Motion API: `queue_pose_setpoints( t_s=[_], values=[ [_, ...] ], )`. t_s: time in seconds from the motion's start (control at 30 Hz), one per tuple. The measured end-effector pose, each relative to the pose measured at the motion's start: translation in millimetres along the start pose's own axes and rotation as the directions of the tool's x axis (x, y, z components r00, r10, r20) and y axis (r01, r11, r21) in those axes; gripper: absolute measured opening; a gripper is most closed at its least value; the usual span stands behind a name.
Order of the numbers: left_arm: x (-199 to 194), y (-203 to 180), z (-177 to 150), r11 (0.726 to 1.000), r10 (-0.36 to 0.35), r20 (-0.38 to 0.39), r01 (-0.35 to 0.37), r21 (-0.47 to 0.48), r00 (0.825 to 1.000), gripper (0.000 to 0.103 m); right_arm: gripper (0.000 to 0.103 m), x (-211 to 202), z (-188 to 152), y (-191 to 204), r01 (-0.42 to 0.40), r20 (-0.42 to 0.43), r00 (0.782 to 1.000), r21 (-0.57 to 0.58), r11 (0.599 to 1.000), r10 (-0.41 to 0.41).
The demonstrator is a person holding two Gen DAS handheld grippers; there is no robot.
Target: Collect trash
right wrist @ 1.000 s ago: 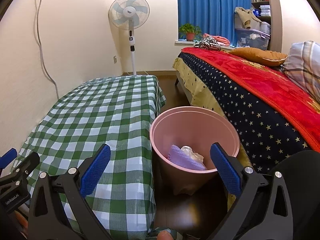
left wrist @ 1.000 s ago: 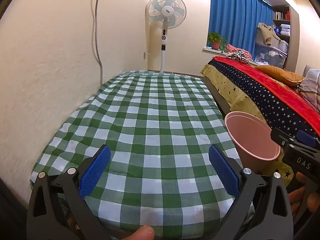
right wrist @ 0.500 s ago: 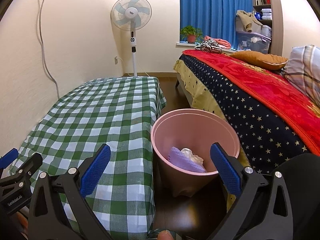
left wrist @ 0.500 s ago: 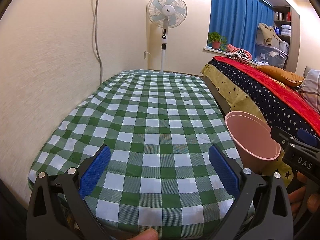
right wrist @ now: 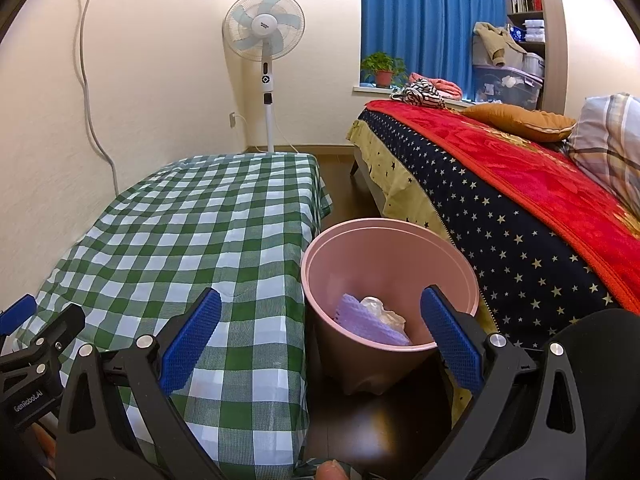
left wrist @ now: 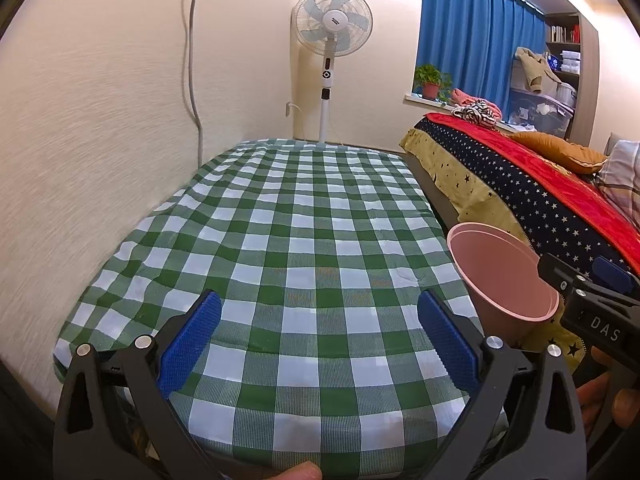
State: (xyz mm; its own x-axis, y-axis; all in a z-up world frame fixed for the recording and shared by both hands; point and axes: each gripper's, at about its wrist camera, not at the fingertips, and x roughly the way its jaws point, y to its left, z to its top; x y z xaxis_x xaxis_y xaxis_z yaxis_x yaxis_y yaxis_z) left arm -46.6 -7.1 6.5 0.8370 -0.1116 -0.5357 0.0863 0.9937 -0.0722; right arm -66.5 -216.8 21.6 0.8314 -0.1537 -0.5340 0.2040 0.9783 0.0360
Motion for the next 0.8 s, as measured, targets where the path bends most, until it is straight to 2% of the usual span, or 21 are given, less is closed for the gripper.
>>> queue_pose_setpoints(
  t_s=[0.8],
  values=[
    [1.1, 1.8, -0.1, 1.000, -0.002, 0.000, 0.002, -0.002, 1.000, 0.095, 0.098, 0.3, 0.0, 0.3, 0.001, 0.000, 1.000, -0.002, 1.000, -0.001]
  ],
)
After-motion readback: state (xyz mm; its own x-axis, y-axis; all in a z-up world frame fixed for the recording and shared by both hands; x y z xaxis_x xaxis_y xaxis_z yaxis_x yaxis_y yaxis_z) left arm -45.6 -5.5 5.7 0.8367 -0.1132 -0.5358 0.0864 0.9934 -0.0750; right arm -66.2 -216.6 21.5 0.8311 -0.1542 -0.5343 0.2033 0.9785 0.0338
